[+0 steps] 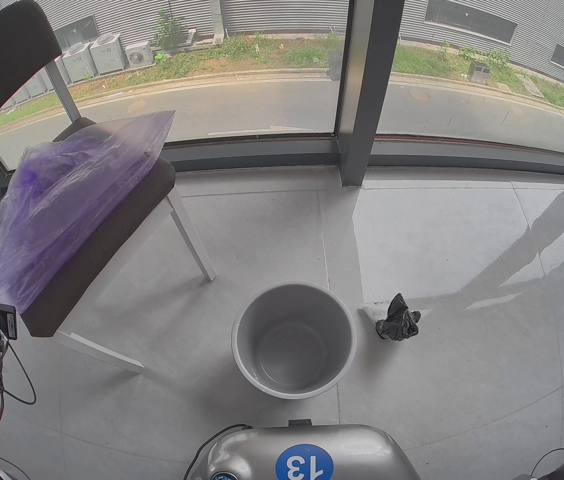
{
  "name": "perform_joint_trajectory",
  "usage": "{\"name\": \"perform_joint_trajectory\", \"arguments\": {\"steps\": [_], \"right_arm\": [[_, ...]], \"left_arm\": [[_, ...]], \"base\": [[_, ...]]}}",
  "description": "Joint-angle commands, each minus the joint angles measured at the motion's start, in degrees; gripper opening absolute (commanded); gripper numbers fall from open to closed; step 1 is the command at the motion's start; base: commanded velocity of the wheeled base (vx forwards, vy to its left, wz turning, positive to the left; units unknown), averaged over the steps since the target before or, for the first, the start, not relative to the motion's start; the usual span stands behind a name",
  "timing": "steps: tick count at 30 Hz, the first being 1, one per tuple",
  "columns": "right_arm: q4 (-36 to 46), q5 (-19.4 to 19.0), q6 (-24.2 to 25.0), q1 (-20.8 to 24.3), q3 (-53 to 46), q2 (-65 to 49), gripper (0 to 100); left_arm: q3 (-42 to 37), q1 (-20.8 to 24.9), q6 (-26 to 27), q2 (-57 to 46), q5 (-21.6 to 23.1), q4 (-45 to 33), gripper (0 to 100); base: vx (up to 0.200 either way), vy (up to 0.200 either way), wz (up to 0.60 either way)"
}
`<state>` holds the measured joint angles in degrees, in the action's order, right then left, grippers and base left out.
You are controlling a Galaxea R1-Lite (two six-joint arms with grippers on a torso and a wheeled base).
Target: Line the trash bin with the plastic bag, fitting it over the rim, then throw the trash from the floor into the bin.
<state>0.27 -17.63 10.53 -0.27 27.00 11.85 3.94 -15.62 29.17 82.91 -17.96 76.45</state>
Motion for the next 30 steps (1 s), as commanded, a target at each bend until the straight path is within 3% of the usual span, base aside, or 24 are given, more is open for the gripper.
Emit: {"name": "perform_joint_trajectory", "arguments": {"steps": [1, 7, 11, 18, 21, 22, 27, 30], "right_arm": [[-8.0, -1.62, -5.08, -0.17, 9.12, 19.62, 100], [-15.56, 2.77, -5.0, -0.17, 12.72, 27.09, 100], [-21.27, 3.65, -4.56, 0.44, 12.99, 30.6, 100], [-23.12, 3.92, -3.5, 0.44, 12.72, 31.57, 100], [-24.17, 5.94, -1.48, 0.44, 12.55, 31.48, 100], [-25.84, 9.98, -0.16, 0.62, 12.37, 31.74, 100], [-26.9, 12.44, -0.51, 2.82, 10.18, 31.66, 100], [-30.41, 13.94, -0.51, 4.22, 7.54, 32.62, 100]], "left_arm": [[4.76, 6.65, -0.52, -9.08, 0.2, -2.88, 0], [11.97, 11.84, -2.54, -12.6, 0.11, -8.68, 0], [17.68, 18.34, -3.86, -16.81, 0.2, -19.67, 0], [24.98, 20.1, -8.61, -16.81, 0.2, -25.12, 0], [27.26, 20.36, -10.01, -16.9, 0.2, -26.7, 0], [29.9, 21.07, -10.54, -17.34, 0.29, -29.78, 0], [34.38, 22.65, -10.8, -17.17, 0.2, -32.85, 0], [41.85, 24.58, -10.8, -17.08, 0.29, -39.36, 0]], "base": [[0.0, 0.0, 0.0], [0.0, 0.0, 0.0], [0.0, 0.0, 0.0], [0.0, 0.0, 0.0], [0.0, 0.0, 0.0], [0.0, 0.0, 0.0], [0.0, 0.0, 0.0], [0.0, 0.0, 0.0]]}}
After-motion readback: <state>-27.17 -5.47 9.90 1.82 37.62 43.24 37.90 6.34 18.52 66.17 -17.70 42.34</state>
